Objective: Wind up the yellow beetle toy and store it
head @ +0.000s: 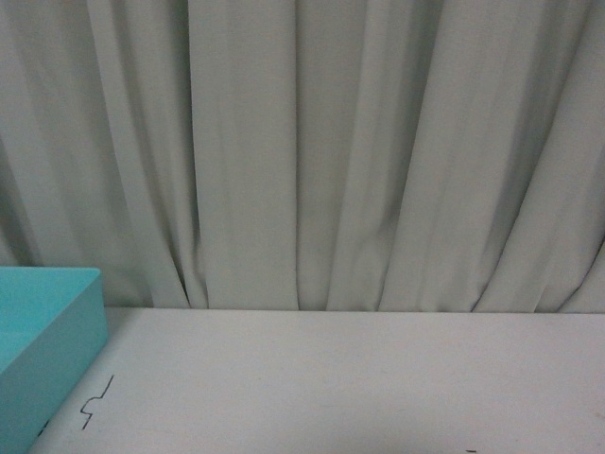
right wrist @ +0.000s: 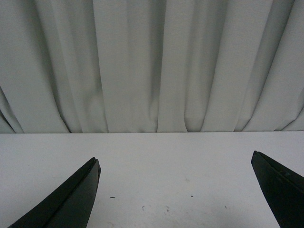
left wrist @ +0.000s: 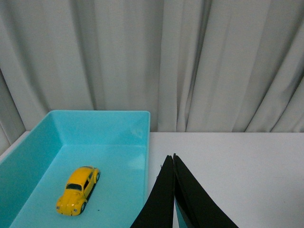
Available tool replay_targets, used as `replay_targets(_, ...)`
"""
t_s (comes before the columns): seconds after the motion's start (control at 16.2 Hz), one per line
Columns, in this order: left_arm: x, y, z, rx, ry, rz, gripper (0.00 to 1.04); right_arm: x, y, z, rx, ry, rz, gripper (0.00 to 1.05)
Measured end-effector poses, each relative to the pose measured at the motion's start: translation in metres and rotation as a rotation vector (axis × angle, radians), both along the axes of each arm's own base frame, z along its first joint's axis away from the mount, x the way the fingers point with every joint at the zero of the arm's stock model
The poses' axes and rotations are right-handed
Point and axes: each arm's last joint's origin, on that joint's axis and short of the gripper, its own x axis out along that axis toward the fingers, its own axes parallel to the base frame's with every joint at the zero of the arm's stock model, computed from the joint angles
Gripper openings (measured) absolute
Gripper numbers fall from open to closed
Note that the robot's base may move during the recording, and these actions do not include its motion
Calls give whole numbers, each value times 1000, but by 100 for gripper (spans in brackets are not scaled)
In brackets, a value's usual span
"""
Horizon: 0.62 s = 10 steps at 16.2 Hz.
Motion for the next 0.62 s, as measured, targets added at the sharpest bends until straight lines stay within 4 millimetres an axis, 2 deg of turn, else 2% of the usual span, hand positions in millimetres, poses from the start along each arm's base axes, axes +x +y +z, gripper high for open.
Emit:
replay_targets(0.19, 0, 0, 0, 0, 0, 0, 2, 0, 0, 0, 0, 0, 0, 98)
replay_targets(0.25, 0, 0, 0, -1, 0, 0, 13, 0, 0, 0, 0, 0, 0, 98)
replay_targets(0.62, 0, 0, 0, 0, 0, 0, 100, 0, 0, 0, 0, 0, 0, 98)
